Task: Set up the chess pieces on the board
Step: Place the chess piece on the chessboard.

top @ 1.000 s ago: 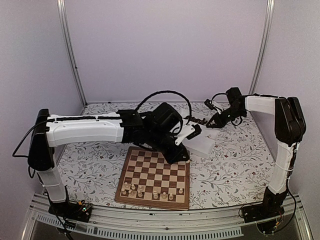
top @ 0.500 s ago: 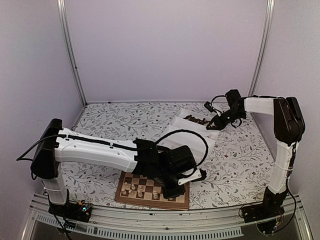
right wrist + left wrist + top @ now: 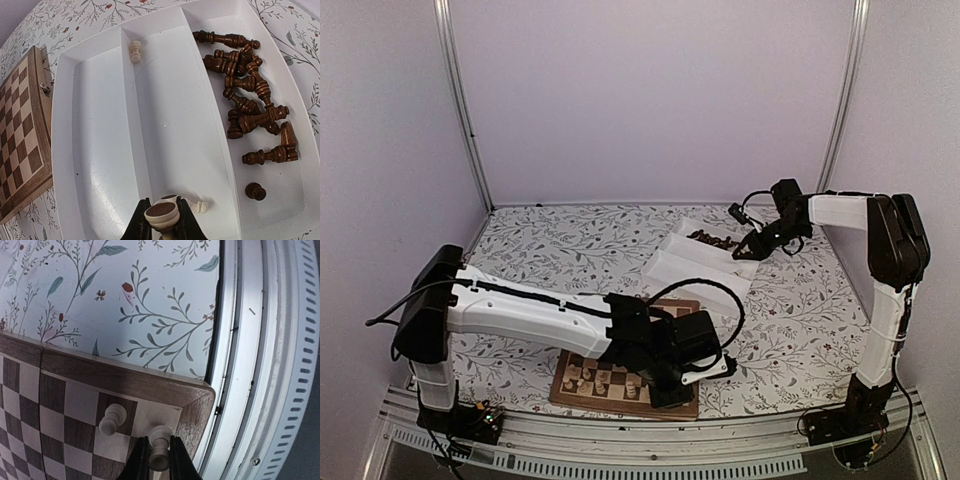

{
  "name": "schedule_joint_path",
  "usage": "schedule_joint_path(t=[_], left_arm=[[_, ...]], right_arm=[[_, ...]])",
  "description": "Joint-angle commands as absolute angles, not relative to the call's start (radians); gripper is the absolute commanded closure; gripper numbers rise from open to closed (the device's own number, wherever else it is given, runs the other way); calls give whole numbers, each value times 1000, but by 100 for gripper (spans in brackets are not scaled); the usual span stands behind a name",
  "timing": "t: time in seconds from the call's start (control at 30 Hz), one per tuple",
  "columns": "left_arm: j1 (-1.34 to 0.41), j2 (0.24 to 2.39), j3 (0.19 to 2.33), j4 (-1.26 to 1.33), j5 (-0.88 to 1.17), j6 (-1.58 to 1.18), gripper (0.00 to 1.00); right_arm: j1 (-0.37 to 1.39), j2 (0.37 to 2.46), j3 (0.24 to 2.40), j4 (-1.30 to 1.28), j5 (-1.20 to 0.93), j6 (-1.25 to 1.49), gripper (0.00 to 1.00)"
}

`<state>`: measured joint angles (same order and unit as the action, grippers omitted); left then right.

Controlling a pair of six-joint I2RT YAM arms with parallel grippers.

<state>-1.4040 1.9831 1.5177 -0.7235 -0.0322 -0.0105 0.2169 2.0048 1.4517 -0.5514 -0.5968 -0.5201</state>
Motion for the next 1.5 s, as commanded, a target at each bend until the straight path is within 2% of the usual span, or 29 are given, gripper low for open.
schedule_joint_path(t=[0.0,0.17,0.3,0.57,0.73,1.1,1.3,1.47], left_arm=[[-1423,2007,1550,-739,-25,-2,97],[-1424,2019,1554,-740,-32,-2,96],[-1424,2028,1557,-748,-44,-2,90],[-1424,2041,1565,-748,-52,-6,85],[-1424,2041,1568,-746,-54,-14,77],[-1415,1943,1644,-749,-107,-14,66],[-1259,1854,1608,-508,-118,-34,63],[-1075,1835,1545,-166,26,-123,61]], right_arm=[[220,1994,1440,-537,-597,-526,93],[221,1994,1439,-537,-598,-526,93],[221,1993,1439,-539,-598,-526,93],[222,1994,1437,-538,-601,-525,93],[220,1994,1437,-538,-604,-526,93],[220,1969,1448,-550,-655,-500,93],[218,1900,1460,-558,-805,-462,93],[215,1866,1481,-561,-927,-419,93]])
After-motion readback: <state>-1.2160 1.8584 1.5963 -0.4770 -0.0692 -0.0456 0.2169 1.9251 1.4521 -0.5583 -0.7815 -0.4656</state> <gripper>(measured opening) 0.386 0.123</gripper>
